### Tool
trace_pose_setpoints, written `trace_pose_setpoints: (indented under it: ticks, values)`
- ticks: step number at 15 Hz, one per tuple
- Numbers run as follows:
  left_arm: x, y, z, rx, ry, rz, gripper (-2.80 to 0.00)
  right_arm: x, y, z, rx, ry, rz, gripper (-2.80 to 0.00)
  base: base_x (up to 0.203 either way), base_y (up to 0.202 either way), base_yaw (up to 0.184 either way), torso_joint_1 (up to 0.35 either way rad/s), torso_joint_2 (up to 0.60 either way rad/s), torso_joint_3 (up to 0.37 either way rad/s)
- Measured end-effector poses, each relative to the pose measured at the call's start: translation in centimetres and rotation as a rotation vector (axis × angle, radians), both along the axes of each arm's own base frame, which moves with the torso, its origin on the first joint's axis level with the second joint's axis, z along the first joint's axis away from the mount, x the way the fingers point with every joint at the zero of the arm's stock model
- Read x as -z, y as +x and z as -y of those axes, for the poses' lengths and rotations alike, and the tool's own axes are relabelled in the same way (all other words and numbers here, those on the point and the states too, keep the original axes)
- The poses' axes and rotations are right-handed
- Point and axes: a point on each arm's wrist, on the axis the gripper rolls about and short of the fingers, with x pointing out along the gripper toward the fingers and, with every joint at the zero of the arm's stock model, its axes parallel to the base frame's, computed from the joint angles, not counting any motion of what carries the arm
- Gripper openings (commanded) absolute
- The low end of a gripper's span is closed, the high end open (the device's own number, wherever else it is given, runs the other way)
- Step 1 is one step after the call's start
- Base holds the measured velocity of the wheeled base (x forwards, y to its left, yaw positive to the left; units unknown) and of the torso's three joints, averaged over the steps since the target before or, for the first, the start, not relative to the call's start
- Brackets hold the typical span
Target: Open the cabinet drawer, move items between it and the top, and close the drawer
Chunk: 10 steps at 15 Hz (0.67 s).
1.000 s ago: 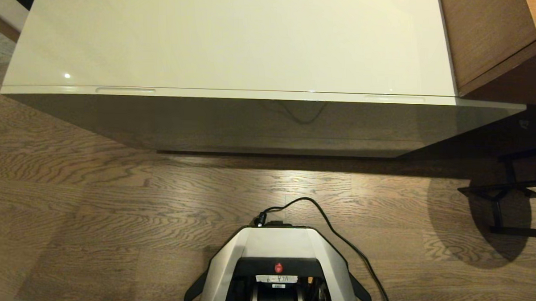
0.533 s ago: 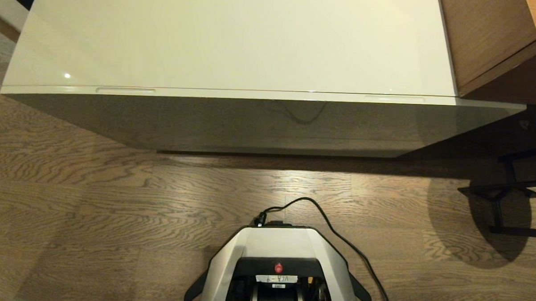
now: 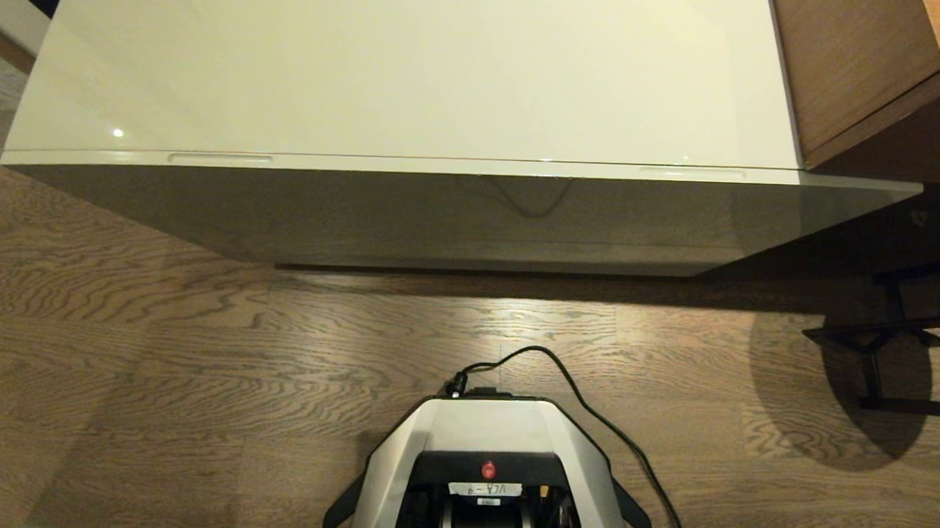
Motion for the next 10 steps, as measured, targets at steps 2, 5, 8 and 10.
trace_pose_setpoints:
  ticks: [2, 5, 8, 10]
  values:
    - [0.00, 0.00, 0.00, -0.001, 0.000, 0.000, -2.80, 0.00, 0.00, 0.00, -0.001, 0.000, 0.000, -2.80, 0.000, 0.000, 0.000, 0.000, 0.00, 0.000]
    - [0.00, 0.00, 0.00, -0.002, 0.000, 0.000, -2.80, 0.00, 0.00, 0.00, -0.001, -0.001, 0.000, -2.80, 0.000, 0.000, 0.000, 0.000, 0.00, 0.000]
    - [0.00, 0.00, 0.00, -0.002, 0.000, 0.000, -2.80, 0.00, 0.00, 0.00, 0.000, 0.000, 0.000, -2.80, 0.000, 0.000, 0.000, 0.000, 0.00, 0.000]
    - [0.00, 0.00, 0.00, 0.000, 0.000, 0.000, -2.80, 0.00, 0.00, 0.00, 0.000, -0.001, 0.000, -2.80, 0.000, 0.000, 0.000, 0.000, 0.00, 0.000]
